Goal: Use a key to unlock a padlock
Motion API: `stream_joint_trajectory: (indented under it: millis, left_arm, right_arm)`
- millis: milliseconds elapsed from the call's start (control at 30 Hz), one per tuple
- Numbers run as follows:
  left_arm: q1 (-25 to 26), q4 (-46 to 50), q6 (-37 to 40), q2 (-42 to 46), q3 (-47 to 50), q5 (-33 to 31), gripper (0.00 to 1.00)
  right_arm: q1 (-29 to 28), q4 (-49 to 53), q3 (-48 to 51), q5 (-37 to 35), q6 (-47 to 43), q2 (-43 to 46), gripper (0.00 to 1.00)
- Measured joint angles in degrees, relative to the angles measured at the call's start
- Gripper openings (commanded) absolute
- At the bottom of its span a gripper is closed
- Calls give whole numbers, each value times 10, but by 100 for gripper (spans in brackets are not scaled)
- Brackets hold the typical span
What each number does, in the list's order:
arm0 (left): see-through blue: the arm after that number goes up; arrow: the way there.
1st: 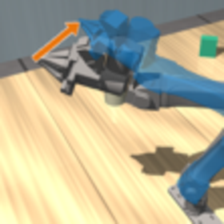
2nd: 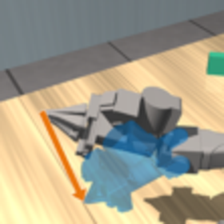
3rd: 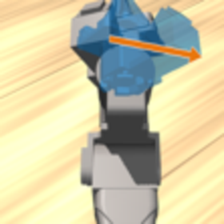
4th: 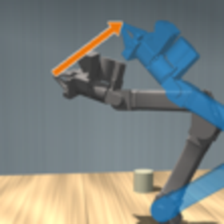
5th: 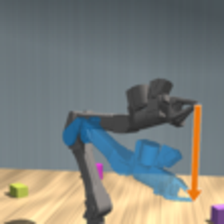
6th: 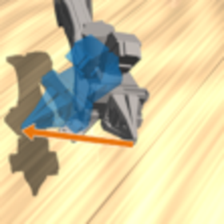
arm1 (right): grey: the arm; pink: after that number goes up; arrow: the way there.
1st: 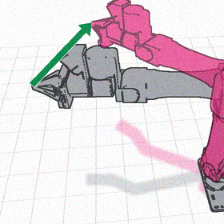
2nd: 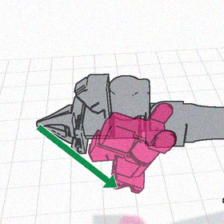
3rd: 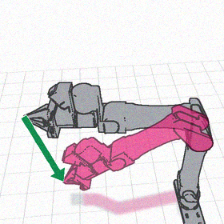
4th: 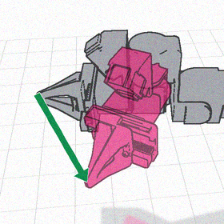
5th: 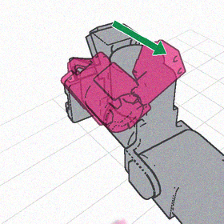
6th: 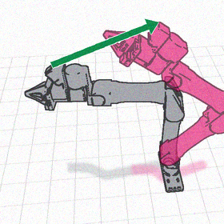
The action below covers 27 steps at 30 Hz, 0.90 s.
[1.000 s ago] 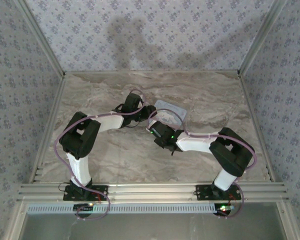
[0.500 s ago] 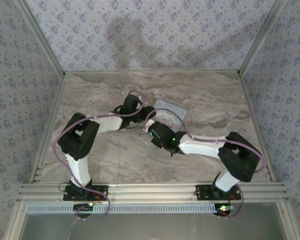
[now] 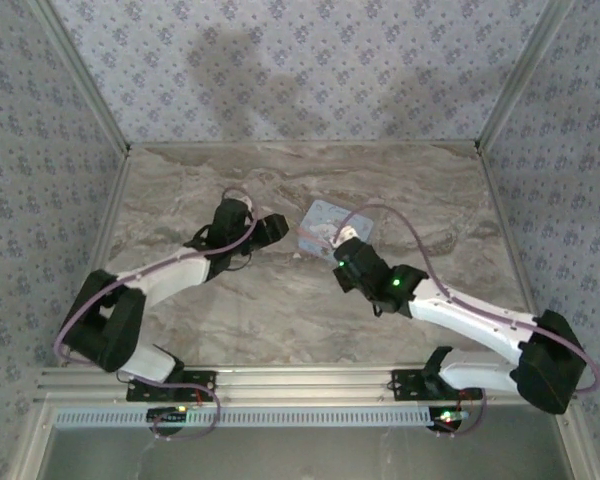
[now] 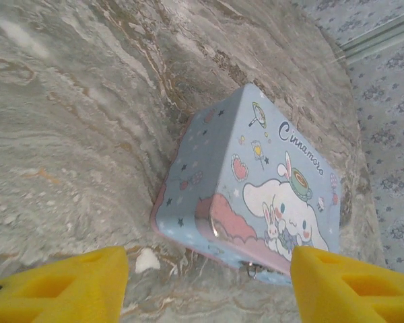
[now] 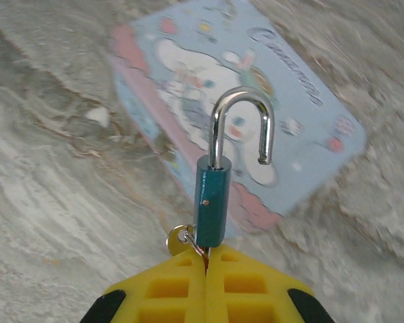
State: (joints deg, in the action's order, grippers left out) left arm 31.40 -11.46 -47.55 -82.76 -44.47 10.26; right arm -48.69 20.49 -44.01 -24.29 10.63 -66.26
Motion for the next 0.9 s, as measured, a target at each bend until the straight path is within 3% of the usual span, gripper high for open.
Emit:
stream_joint_trajectory:
  millis: [33,67,100,333,400,633,867,900]
  left_arm:
    - [2,5,2,15,9,-9,68]
    - [5,11,4,30,18,-14,86]
    - [8,16,10,40,25,-21,97]
    - [35,59,19,104,58,-58,98]
    - [40,67,21,117,65,-67,98]
    - [51,92,21,141,83,-87,98]
    - [52,104,21,161,84,-99,98]
    - [52,105,21,162,84,-99,98]
  right_arm:
    - [17,14,0,5,19,6,0]
    - [38,30,0,15,40,11,0]
    - [56,42,0,23,56,13,0]
    - [242,115,1,129,153,-2,0]
    - [273,129,1,149,162,-24,0]
    - [330,153,-1,193,176,-103,0]
    - [345,151,-1,201,184,-155,0]
    - [346,150,-1,202,185,-161,4]
